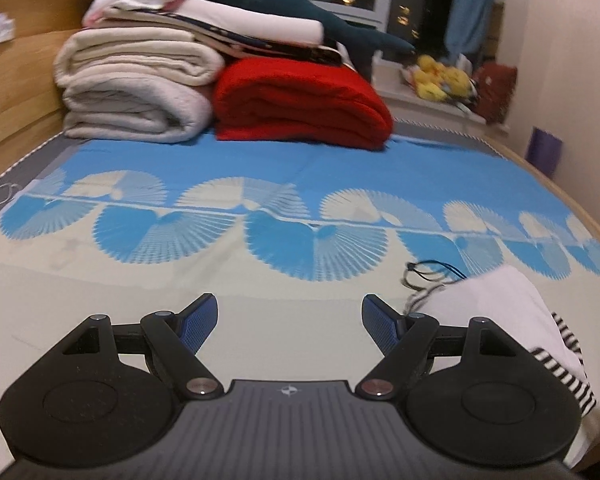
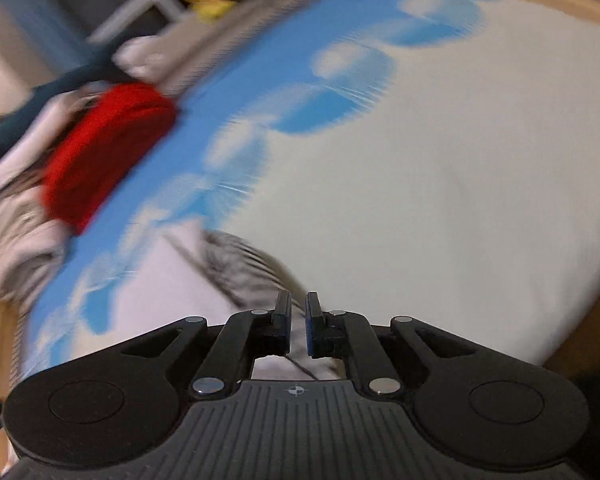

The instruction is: Fold small clothes

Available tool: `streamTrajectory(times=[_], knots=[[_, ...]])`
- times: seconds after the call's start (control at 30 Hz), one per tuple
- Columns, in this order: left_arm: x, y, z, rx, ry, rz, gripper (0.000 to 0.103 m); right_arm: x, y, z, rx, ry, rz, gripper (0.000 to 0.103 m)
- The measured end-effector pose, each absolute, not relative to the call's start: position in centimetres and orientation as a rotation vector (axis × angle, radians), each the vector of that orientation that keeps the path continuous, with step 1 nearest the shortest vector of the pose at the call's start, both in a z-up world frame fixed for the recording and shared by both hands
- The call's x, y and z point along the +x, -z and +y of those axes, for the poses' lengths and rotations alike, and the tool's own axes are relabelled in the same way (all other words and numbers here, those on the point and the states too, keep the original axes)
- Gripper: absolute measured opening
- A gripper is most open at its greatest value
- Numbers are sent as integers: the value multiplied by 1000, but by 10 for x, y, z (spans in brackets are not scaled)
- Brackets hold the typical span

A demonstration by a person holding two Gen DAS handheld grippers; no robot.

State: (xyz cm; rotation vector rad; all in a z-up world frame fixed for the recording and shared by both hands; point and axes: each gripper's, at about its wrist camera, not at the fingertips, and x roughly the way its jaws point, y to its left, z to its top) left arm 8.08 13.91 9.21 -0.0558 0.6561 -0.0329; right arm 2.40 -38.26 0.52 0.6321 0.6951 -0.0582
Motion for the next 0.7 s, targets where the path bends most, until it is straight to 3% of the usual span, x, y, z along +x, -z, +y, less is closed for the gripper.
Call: streamTrajectory(times=[0.03,0.07,0.17,0.4,0.5,0.57,0.6,0.63,0.7], knots=[[83,-91,133,-47,39,660,83,38,-15,-379,590,-14,691,11],[85,-89,129,-39,43,664,83,55,-23,-376,557,-94,698,24],[90,-85,118,-28,41,678,83,104,-25,-367,490,-263,765,48],[97,-79,102,-2,25,709,83,198,32,-352,558,-356,943,52],[97,-75,96,43,35,713,83,192,54,-342,606,-314,976,50],[97,-70,89,96,50,714,83,188,49,-342,658,-335,936,41],[95,-68,85,122,56,709,83,187,47,-342,650,-357,932,35],[94,-67,81,148,66,701,83,186,46,-341,631,-376,931,16],[91,-65,73,144,100,703,83,184,42,-349,638,-412,909,8]])
